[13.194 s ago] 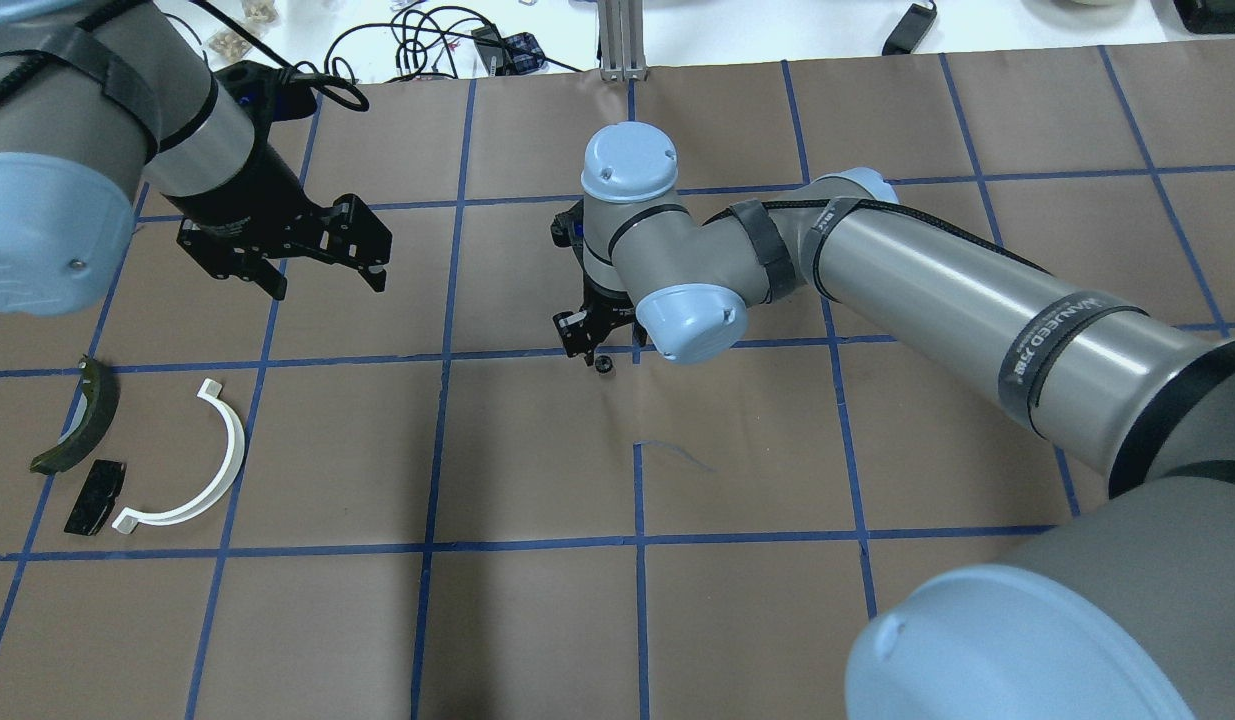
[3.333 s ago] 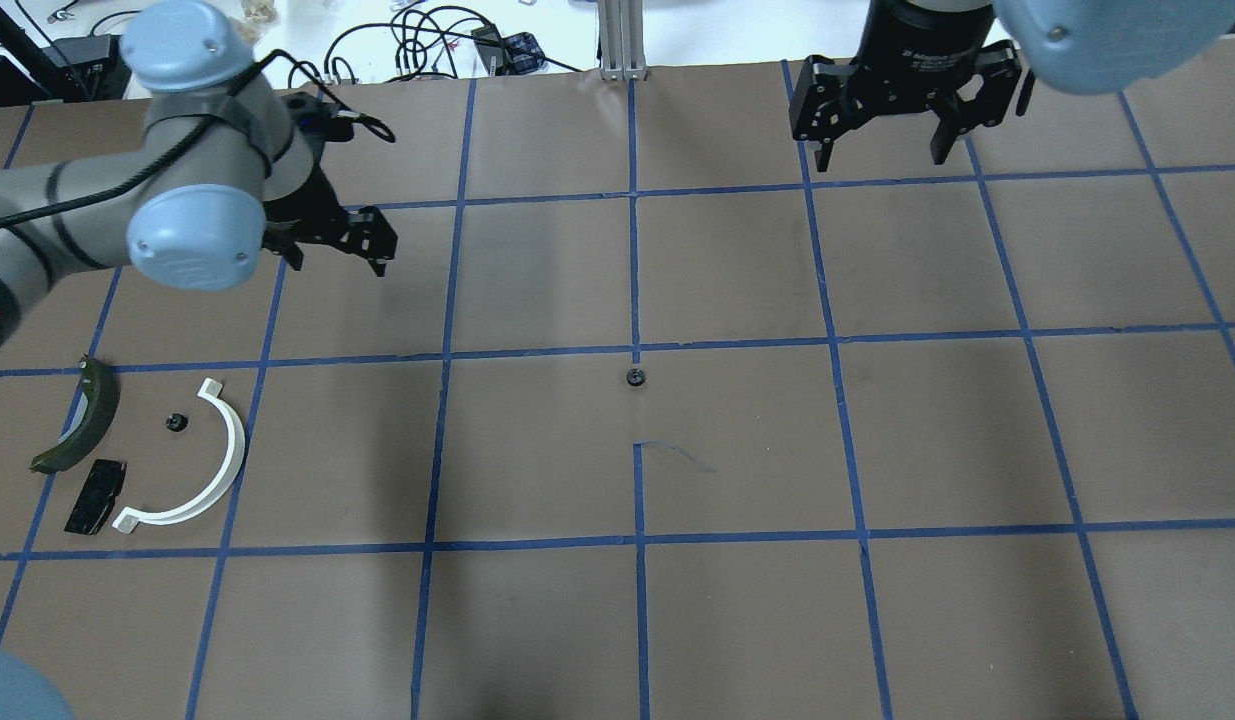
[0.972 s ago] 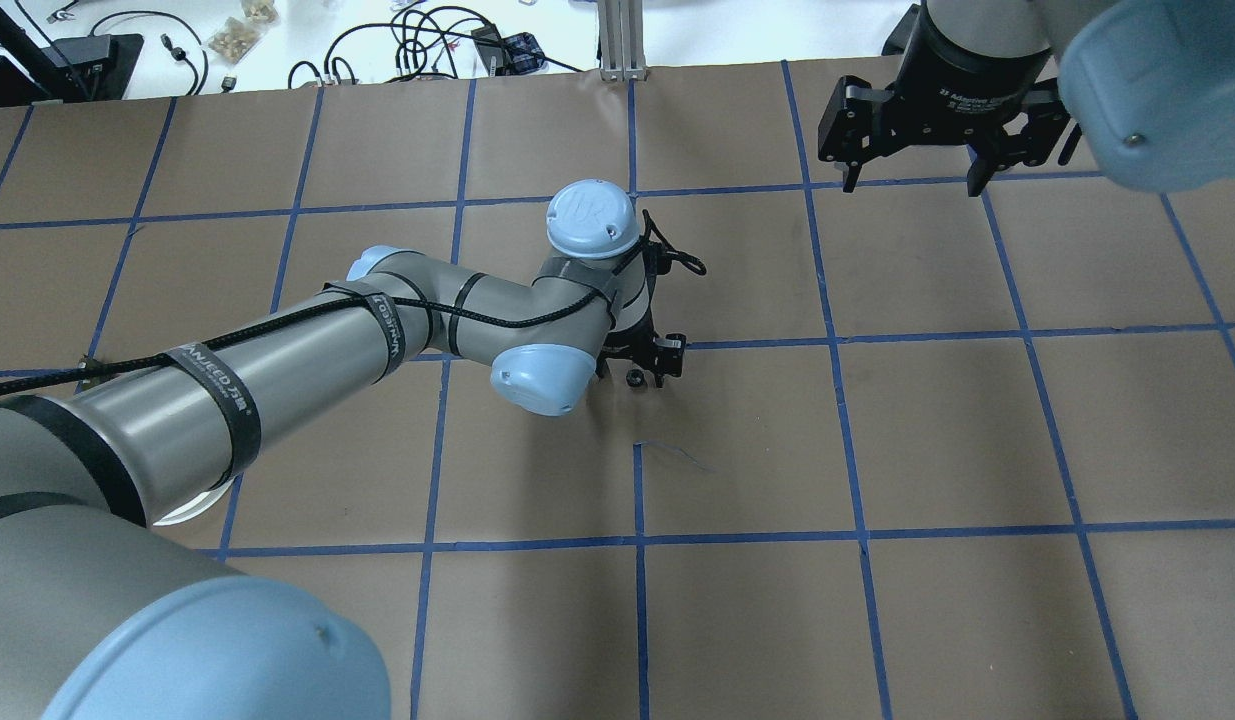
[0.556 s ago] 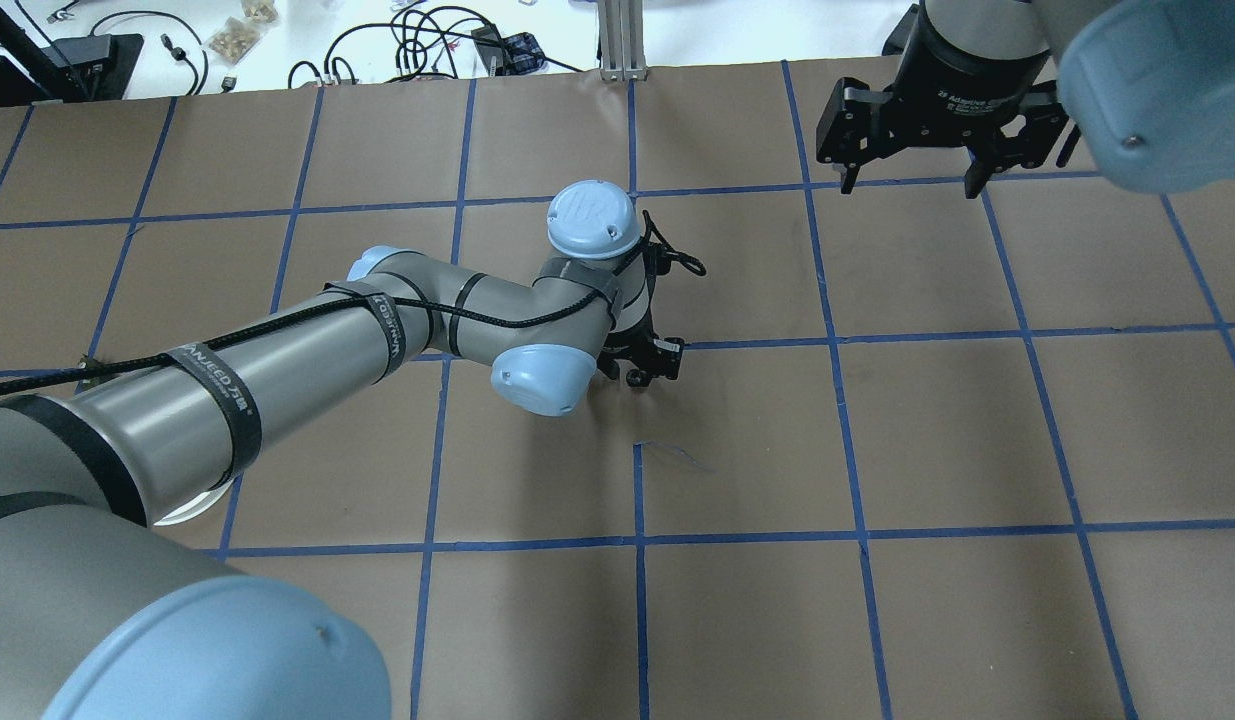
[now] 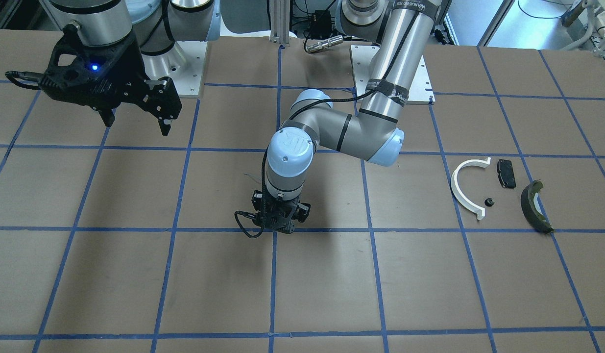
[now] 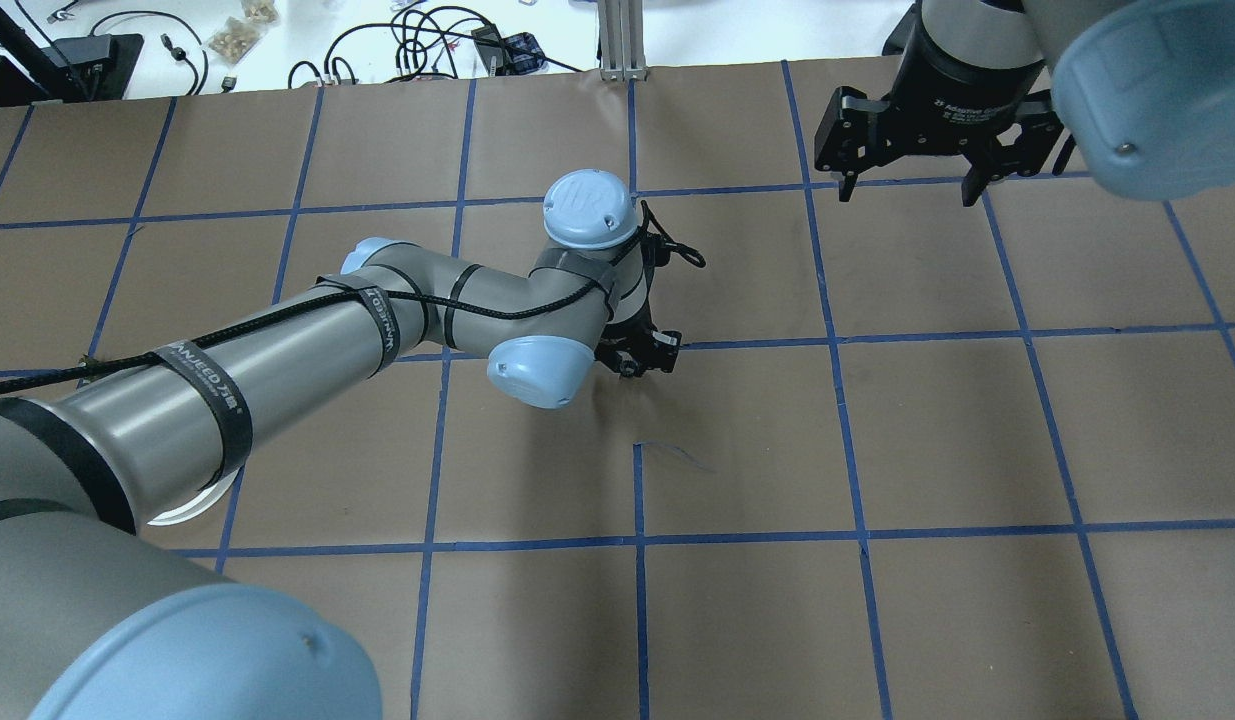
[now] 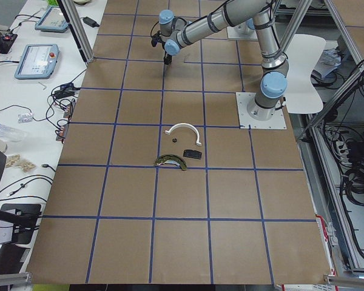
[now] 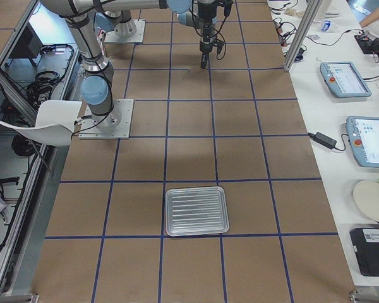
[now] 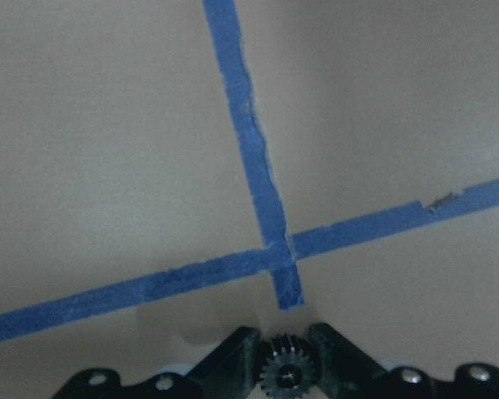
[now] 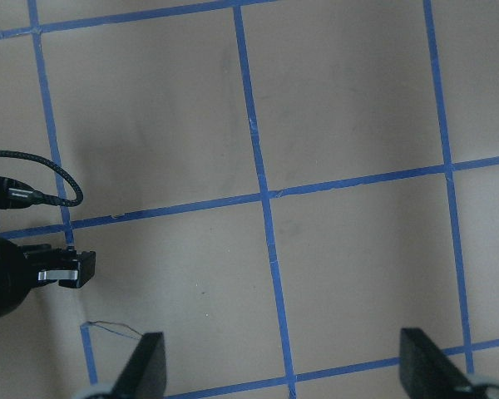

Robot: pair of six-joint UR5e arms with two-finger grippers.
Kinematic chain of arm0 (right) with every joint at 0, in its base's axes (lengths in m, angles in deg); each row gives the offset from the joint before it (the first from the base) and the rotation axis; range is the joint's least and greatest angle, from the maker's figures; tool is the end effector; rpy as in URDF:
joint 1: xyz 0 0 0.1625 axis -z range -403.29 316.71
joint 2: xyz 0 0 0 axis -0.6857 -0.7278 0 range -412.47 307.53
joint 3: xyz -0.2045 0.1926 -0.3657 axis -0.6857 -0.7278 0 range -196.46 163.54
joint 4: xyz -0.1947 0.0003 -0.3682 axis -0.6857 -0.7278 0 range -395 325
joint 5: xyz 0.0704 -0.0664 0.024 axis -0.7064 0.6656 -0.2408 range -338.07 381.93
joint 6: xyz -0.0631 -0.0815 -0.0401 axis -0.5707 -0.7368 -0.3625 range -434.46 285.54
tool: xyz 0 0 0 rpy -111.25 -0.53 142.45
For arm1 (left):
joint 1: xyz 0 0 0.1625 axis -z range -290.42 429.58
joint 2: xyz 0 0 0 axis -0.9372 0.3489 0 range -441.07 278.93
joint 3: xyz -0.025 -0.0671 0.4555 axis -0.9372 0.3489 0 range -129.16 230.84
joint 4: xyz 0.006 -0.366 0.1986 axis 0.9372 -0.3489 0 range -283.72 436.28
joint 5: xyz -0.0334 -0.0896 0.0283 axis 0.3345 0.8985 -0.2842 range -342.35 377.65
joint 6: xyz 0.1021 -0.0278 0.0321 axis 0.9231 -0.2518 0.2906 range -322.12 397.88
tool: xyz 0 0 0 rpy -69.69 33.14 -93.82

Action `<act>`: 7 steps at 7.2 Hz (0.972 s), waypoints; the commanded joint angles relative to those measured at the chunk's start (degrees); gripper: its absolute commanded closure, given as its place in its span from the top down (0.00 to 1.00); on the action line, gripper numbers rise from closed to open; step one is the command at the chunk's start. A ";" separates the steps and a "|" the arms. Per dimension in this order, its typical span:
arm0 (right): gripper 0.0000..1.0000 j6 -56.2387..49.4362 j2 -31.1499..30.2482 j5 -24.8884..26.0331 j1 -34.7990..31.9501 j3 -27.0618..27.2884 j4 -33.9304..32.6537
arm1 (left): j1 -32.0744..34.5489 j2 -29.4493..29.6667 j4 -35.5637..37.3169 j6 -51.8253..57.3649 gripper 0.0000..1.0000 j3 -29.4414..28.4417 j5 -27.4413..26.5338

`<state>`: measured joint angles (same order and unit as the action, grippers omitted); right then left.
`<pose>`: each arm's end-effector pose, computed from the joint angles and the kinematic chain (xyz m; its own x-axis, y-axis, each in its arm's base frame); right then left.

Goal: Place bearing gear from tray to pile

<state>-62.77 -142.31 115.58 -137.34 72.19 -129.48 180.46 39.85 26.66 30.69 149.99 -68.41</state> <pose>0.1618 -0.4958 0.5319 -0.9895 0.1382 0.0420 0.1329 0.9850 -0.1096 -0.3594 -0.5469 0.1944 -0.9693 0.2362 0.0690 0.2370 0.9715 0.0032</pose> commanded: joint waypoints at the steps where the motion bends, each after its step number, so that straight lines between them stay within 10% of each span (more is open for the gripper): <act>1: 1.00 0.09 -0.07 -0.13 0.00 0.03 -0.10 | -5.37 -2.08 -4.22 4.26 0.00 -0.36 -0.16; 7: 1.00 0.17 -0.07 -0.13 0.00 0.03 -0.01 | -32.77 -9.29 -23.15 31.73 0.00 -6.69 -9.57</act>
<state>-62.59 -142.37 115.45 -137.33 72.22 -129.49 154.27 31.53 5.12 54.75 143.75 -76.42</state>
